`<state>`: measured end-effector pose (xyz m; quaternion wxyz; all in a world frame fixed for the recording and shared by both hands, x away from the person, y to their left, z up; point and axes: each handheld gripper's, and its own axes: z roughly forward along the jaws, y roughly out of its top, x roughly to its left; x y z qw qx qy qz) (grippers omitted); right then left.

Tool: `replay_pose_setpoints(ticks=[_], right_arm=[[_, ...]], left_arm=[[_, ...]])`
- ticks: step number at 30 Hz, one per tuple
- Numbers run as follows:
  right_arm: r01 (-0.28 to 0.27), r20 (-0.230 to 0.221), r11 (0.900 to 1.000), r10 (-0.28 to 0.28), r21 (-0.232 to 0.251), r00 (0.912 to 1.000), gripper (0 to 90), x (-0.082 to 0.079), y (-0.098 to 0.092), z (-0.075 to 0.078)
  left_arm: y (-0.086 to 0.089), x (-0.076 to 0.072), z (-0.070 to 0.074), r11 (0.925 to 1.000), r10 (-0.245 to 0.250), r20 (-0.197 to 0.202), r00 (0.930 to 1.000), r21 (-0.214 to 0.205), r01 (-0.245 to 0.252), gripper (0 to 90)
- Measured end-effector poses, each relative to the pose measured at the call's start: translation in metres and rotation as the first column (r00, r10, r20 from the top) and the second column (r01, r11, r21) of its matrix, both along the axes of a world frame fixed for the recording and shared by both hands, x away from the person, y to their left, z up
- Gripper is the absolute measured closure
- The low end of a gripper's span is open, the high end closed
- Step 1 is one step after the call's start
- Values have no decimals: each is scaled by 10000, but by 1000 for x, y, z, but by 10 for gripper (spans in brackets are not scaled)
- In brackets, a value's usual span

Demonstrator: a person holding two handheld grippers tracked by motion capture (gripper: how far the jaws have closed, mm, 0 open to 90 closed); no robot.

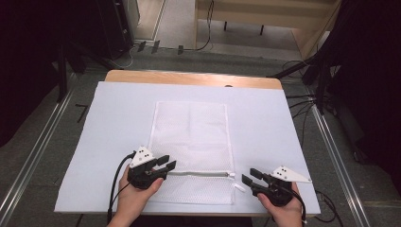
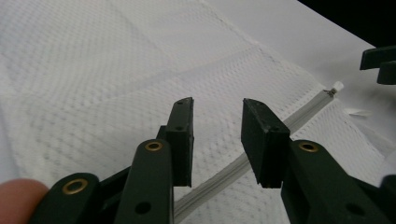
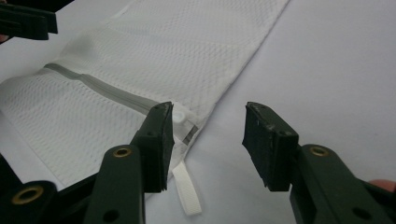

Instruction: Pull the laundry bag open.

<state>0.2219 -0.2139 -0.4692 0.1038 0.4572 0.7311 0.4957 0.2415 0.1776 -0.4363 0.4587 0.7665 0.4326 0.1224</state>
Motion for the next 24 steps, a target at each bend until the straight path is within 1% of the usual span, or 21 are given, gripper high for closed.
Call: replay_pose_setpoints(ticks=[3, 4, 5, 6, 8, 11, 14, 15, 16, 17, 19, 23, 24], right_arm=[[-265, -220, 9996, 264, -49, 9994, 567, 2, 3, -2], [-304, -390, 9995, 303, -23, 9988, 568, 3, 5, -3], [-476, -553, 9987, 466, -165, 9974, 568, 4, 8, -6], [-476, -553, 9987, 466, -165, 9974, 568, 4, 8, -6], [-632, -728, 9977, 613, -239, 9955, 565, 4, 12, -8], [-850, -850, 9952, 808, -475, 9931, 542, 5, 19, -12], [-977, -692, 9899, 909, -1025, 9935, 512, 5, 26, -15], [-1032, -686, 9883, 958, -1125, 9930, 505, 5, 28, -16], [-1056, -705, 9874, 978, -1178, 9927, 505, 5, 30, -17], [-1107, -633, 9862, 1035, -1229, 9926, 505, 6, 32, -17], [-1194, -636, 9841, 1118, -1314, 9917, 509, 5, 36, -18], [-1143, -459, 9811, 1084, -1563, 9931, 556, 3, 43, -19], [-1046, -371, 9805, 998, -1666, 9943, 587, 3, 44, -20]], left_arm=[[-6, -2, -2, 9996, -275, -65, 9996, -38, 274, 710], [-7, -2, -2, 9994, -348, -94, 9993, -8, 348, 729], [-9, -3, -3, 9992, -410, -93, 9991, 5, 410, 759], [-10, -3, -3, 9989, -462, -136, 9988, -3, 462, 759], [-13, -2, -4, 9984, -564, -157, 9983, -9, 564, 784], [-16, -1, -5, 9975, -711, -199, 9973, 3, 711, 794], [-19, -1, -6, 9972, -745, -233, 9969, -14, 745, 796], [-20, -2, -6, 9969, -786, -226, 9966, -50, 786, 796], [-21, -2, -6, 9967, -807, -227, 9965, 46, 809, 798], [-22, -3, -6, 9966, -826, -232, 9963, 17, 827, 799], [-23, -3, -5, 9962, -866, -216, 9960, -20, 865, 799], [-25, -2, -5, 9961, -878, -284, 9957, -113, 875, 797], [-25, -1, -5, 9951, -976, -341, 9946, -159, 971, 795]])
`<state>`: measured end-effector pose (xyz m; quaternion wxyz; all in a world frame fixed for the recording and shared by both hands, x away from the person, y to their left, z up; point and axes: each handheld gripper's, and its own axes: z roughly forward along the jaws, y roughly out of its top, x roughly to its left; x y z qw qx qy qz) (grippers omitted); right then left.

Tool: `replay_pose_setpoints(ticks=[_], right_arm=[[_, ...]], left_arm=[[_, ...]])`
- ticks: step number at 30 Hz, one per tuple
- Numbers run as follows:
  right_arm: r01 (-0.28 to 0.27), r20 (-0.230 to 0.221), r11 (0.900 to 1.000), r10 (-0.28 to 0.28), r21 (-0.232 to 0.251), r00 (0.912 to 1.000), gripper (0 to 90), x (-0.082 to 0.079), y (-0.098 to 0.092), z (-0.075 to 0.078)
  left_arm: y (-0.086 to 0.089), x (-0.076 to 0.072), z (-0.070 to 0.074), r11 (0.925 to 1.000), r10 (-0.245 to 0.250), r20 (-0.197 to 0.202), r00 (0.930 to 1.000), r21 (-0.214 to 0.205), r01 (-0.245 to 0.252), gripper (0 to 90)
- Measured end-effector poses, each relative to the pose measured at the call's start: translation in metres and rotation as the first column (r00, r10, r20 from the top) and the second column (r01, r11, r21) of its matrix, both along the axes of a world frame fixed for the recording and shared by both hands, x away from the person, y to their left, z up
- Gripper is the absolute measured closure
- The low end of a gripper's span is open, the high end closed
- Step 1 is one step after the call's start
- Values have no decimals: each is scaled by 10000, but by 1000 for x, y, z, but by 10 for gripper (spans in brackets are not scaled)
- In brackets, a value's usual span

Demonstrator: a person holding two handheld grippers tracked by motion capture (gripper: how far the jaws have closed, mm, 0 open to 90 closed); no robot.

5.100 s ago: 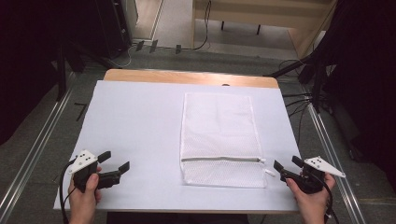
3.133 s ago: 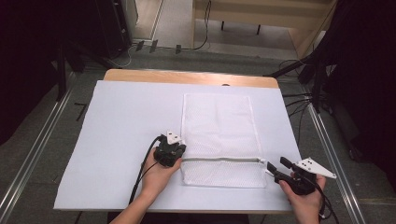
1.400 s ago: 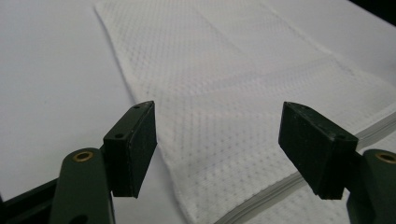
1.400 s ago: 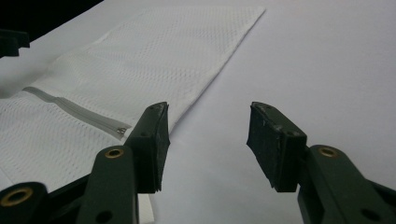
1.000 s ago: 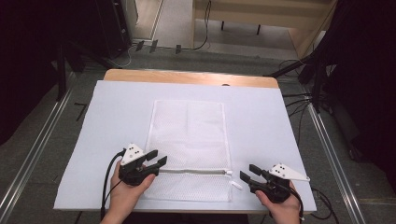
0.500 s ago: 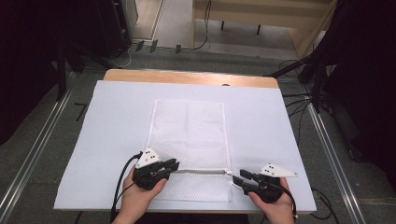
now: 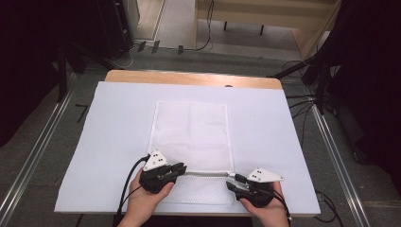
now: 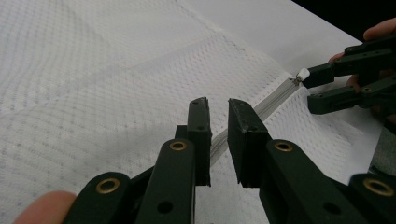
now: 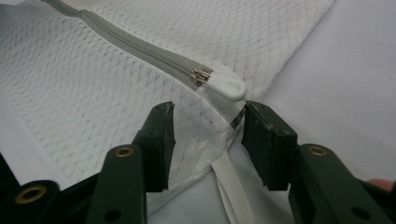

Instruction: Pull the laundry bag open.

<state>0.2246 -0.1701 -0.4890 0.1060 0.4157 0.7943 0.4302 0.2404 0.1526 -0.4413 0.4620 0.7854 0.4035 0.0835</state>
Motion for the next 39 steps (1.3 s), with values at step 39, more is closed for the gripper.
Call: replay_pose_setpoints(ticks=[39], right_arm=[[-112, 1870, 9999, 121, -63, 9823, 896, -20, 16, 23]], left_arm=[[-83, 10, -19, 9872, -1580, -843, 9838, 68, 1592, 750]])
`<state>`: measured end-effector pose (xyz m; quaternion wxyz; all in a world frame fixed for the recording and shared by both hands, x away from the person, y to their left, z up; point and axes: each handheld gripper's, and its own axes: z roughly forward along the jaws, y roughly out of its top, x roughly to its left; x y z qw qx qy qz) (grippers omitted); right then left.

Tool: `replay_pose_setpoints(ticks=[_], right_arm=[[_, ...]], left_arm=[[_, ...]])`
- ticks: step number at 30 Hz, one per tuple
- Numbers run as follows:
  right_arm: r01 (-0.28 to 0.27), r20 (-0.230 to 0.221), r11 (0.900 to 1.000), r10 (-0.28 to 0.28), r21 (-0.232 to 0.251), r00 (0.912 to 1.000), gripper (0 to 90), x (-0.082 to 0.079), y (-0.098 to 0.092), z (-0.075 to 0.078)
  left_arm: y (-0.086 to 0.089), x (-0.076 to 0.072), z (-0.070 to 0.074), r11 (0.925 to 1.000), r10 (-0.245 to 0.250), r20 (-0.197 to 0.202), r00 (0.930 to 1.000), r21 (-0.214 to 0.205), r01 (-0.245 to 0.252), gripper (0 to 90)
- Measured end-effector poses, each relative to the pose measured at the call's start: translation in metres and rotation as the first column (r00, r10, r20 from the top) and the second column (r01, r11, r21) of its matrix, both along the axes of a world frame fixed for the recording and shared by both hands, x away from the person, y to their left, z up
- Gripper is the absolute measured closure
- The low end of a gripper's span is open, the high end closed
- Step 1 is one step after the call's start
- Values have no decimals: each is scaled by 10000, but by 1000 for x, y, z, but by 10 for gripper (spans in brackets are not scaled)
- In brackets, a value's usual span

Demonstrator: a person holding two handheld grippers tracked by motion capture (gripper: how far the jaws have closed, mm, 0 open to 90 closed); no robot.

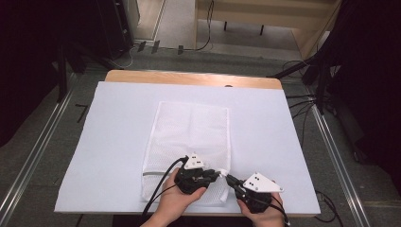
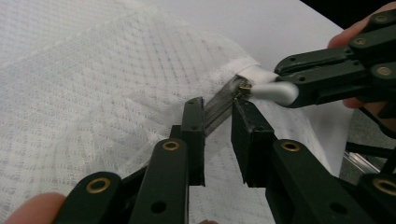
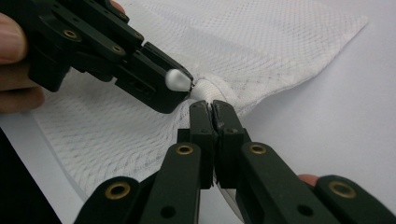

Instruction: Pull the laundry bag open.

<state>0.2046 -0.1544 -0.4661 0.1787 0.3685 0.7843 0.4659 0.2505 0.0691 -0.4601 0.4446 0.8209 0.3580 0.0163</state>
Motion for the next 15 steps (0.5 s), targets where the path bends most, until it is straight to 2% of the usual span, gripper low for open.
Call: replay_pose_setpoints(ticks=[4, 8, 15], right_arm=[[-79, 11, 10000, 79, 10, 10000, 896, 0, 1, 0], [-121, 103, 9999, 122, -117, 9999, 896, -1, 3, 0], [-155, 106, 9998, 156, -142, 9998, 896, -1, 3, 0]], left_arm=[[-1, -3, 2, 9994, -320, 12, 9995, -127, 320, 724], [-1, -4, 3, 9993, -348, -11, 9994, -113, 348, 720], [2, -3, 5, 9985, -393, -142, 9991, -387, 387, 763]])
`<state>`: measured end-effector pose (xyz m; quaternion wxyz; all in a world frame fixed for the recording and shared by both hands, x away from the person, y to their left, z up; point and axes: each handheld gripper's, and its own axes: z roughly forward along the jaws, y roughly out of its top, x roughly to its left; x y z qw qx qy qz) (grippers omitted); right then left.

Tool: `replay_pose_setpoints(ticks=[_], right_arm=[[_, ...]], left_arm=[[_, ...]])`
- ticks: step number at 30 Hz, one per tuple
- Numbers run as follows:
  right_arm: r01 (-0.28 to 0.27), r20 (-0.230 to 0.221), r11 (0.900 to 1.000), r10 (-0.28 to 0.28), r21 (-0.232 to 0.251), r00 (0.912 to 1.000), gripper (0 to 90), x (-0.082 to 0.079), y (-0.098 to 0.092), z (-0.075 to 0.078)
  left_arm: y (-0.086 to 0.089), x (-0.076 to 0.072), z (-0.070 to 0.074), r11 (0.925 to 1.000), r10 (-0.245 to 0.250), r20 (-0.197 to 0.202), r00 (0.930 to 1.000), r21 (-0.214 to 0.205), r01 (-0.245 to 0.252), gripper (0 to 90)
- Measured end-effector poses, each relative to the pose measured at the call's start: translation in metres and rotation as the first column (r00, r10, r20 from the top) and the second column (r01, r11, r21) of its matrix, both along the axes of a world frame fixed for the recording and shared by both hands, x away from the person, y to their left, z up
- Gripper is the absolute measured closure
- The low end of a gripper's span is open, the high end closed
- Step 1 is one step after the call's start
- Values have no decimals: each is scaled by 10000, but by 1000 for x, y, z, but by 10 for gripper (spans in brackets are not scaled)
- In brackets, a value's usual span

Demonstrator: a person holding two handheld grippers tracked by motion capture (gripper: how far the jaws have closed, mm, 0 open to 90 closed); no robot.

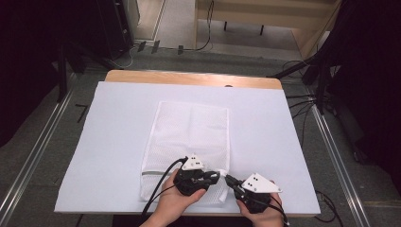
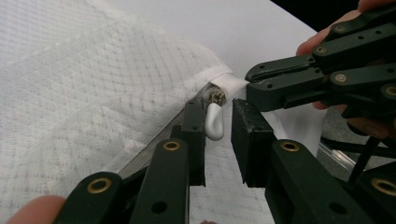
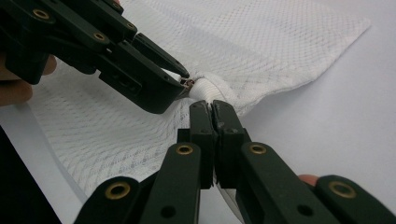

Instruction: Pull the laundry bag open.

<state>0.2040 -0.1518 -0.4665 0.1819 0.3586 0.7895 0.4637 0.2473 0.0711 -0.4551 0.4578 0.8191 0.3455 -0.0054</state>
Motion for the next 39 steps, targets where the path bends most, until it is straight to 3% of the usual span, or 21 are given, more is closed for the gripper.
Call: replay_pose_setpoints(ticks=[11, 20, 23, 29, 39], right_arm=[[-11, 96, 10000, 11, -30, 10000, 897, -1, 1, 1], [176, 62, 9997, -175, -193, 9998, 900, -1, 0, 3], [278, -14, 9995, -278, -118, 9996, 900, 0, -2, 3], [337, -14, 9993, -337, -147, 9994, 900, 0, -3, 4], [419, -14, 9990, -419, -122, 9991, 900, 1, -7, 5]], left_arm=[[2, 2, 0, 10000, -25, -246, 9997, -42, 24, 858], [3, 1, -2, 9983, 13, -101, 9999, 577, -7, 868], [6, 1, -3, 9983, 105, -142, 9998, 574, -97, 875], [14, 1, -3, 9963, 178, -34, 9998, 836, -174, 876], [39, 0, -1, 9944, 573, -21, 9984, 887, -569, 876]])
